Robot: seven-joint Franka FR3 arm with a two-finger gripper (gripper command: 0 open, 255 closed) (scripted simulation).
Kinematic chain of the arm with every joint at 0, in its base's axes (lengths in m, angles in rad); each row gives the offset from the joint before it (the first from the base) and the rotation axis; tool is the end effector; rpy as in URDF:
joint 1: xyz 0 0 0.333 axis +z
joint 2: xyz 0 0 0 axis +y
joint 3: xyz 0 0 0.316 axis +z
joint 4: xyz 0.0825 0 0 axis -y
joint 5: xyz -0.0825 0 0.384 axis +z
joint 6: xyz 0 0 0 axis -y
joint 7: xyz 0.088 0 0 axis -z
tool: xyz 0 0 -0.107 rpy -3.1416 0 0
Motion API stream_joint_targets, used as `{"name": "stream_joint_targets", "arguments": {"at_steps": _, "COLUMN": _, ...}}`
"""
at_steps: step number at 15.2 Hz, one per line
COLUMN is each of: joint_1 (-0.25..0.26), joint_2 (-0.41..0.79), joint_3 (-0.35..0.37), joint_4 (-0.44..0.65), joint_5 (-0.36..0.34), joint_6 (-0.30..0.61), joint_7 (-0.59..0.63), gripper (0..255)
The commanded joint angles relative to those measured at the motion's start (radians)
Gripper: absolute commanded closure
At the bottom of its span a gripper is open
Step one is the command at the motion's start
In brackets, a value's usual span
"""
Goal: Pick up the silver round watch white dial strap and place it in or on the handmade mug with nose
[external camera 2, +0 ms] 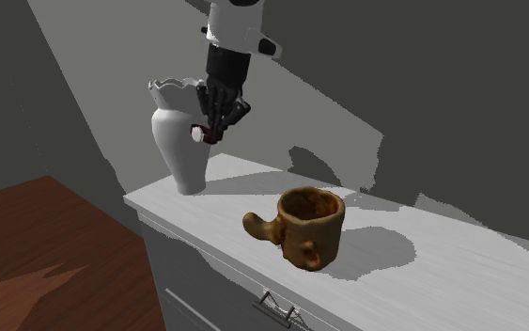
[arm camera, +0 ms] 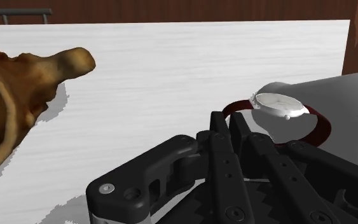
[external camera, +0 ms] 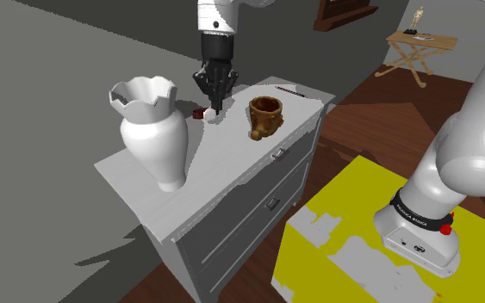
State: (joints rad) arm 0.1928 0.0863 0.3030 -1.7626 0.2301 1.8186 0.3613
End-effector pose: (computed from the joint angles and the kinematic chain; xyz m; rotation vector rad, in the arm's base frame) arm 0.5090 0.2907 0.5098 -2.9194 -0.1082 0.1873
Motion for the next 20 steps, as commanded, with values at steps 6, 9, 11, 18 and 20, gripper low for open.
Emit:
{"name": "stream_joint_targets", "arguments": {"at_steps": 6, "joint_1": -0.041, "joint_2": -0.053, "joint_3": -0.033, "joint_4": -0.007, "joint_5": 0.012, "joint_6": -0.061, "joint_7": -0.063, "gripper": 255}}
{"name": "stream_joint_targets", "arguments": {"at_steps": 9, "joint_1": -0.077, "joint_2": -0.095, "joint_3": -0.068, "joint_4": -0.046, "joint_5": 0.019, "joint_6": -0.081, "joint_7": -0.135, "gripper": 255}}
{"name": "stream_joint_targets", "arguments": {"at_steps": 11, "joint_1": -0.101, "joint_2": -0.118, "joint_3": -0.093, "joint_4": -0.066, "joint_5": 0.019, "joint_6": -0.095, "joint_7": -0.181, "gripper": 255}}
{"name": "stream_joint_targets", "arguments": {"at_steps": 18, "joint_1": -0.182, "joint_2": -0.165, "joint_3": -0.183, "joint_4": -0.098, "joint_5": 0.005, "joint_6": -0.148, "joint_7": -0.342, "gripper": 255}}
{"name": "stream_joint_targets", "arguments": {"at_steps": 20, "joint_1": -0.204, "joint_2": -0.170, "joint_3": -0.209, "joint_4": -0.097, "joint_5": -0.002, "joint_6": -0.165, "joint_7": -0.387, "gripper": 255}}
